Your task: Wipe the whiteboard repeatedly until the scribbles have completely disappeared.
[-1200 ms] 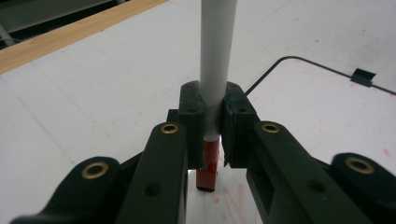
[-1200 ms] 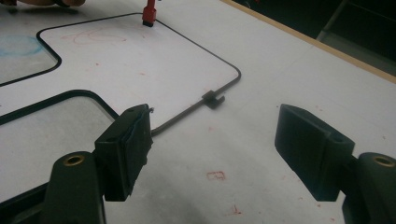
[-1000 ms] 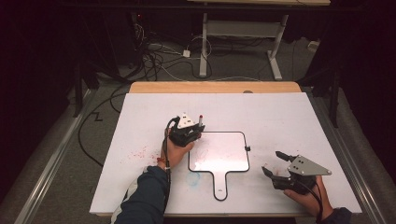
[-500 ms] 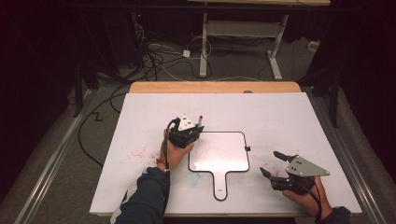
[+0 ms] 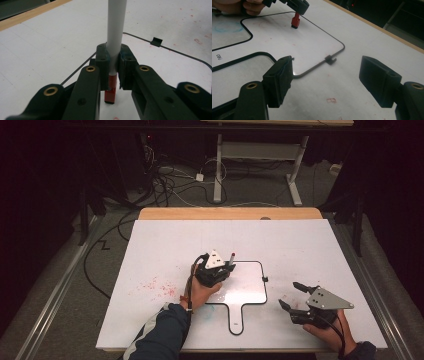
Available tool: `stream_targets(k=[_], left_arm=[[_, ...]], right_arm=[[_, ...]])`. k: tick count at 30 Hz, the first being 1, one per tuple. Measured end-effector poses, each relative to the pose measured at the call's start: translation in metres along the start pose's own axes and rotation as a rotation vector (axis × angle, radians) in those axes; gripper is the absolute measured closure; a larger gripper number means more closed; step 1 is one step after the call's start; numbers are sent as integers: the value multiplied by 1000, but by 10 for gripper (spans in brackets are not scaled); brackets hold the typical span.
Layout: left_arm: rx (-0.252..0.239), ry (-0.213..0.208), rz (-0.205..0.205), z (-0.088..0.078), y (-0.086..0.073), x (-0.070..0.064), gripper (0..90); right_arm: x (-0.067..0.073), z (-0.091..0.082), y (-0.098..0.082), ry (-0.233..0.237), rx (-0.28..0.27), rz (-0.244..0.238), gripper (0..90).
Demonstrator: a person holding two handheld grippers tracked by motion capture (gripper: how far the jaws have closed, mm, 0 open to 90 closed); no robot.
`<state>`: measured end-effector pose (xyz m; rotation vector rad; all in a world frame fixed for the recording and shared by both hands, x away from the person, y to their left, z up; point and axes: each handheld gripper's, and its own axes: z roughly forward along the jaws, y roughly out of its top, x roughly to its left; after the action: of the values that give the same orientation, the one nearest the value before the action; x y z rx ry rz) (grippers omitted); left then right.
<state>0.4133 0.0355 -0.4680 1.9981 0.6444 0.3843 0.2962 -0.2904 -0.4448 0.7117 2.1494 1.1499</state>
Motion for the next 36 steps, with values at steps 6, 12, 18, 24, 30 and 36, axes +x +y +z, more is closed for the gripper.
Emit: stream_targets(k=[6, 12, 18, 24, 30, 36], left_arm=[[-8, 67, -18, -5, -4, 17, 791], [-5, 127, -64, -13, -10, 33, 791], [-23, 89, -104, -13, -12, 32, 791], [-16, 27, -42, -7, -7, 9, 791], [-29, 54, -30, -10, -9, 20, 791], [-26, 118, -106, -19, -15, 39, 791]], right_arm=[[0, -1, 0, -4, -1, 1, 279], [0, -1, 0, -3, 1, -2, 280], [0, -1, 0, -1, -1, -4, 280], [0, -1, 1, 1, -3, -2, 280], [1, -1, 1, 4, -3, -4, 280], [1, -1, 1, 6, -4, -3, 280]])
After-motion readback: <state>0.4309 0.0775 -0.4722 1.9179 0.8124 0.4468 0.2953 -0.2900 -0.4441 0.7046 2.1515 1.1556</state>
